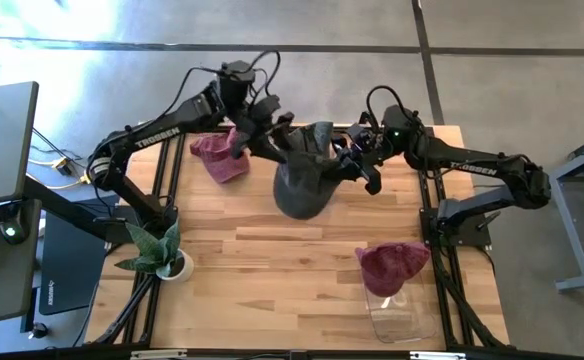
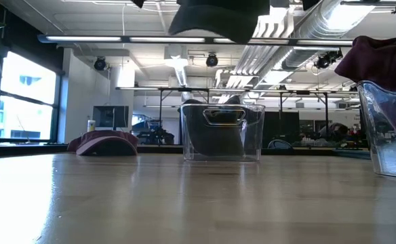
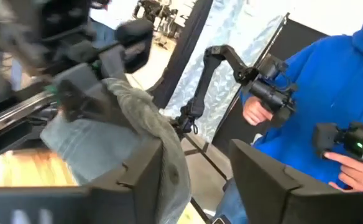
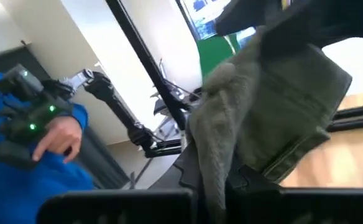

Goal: Pick & Place hat
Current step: Put the black cap into the top transparent bin

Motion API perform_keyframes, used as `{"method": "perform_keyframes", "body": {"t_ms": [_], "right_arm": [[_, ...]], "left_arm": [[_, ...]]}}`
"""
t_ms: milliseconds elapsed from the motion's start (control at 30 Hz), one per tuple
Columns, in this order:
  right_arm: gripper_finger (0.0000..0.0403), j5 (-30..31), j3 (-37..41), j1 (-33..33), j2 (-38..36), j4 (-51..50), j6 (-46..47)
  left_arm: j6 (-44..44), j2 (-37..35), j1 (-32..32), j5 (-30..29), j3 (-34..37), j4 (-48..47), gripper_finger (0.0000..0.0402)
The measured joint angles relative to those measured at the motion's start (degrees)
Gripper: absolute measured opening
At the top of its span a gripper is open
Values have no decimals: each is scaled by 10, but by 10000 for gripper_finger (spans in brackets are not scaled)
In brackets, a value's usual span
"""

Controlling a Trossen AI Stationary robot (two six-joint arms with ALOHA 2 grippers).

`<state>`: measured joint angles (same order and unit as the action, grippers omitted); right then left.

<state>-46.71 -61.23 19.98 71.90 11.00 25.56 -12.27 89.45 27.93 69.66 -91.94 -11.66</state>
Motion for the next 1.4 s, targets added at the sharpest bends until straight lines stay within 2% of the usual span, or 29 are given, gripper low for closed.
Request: {"method": "perform_keyframes", "body": {"t_ms": [100,333,567,867,1200,1300,1400], "right_arm": [[1,12,0,9,0,-3,-43],[1,30,0,55,2,-63,-181],[1,33,1,85,46,-98,-408],[1,41,1,89,143,-143,-646],[9,187,2,90,178,-156,-849],[16,242,2,91,178,-154,-891],[25,270,2,102,178,-153,-906]], "left_arm": [[1,-7,34,-8,0,-12,206],[39,-71,87,-111,0,-22,213],[52,-125,88,-179,-1,-53,213],[49,-138,65,-260,0,-186,213],[80,-131,-26,-346,0,-261,213],[80,-130,-41,-377,0,-276,213],[79,-123,-60,-402,-1,-284,213]]}}
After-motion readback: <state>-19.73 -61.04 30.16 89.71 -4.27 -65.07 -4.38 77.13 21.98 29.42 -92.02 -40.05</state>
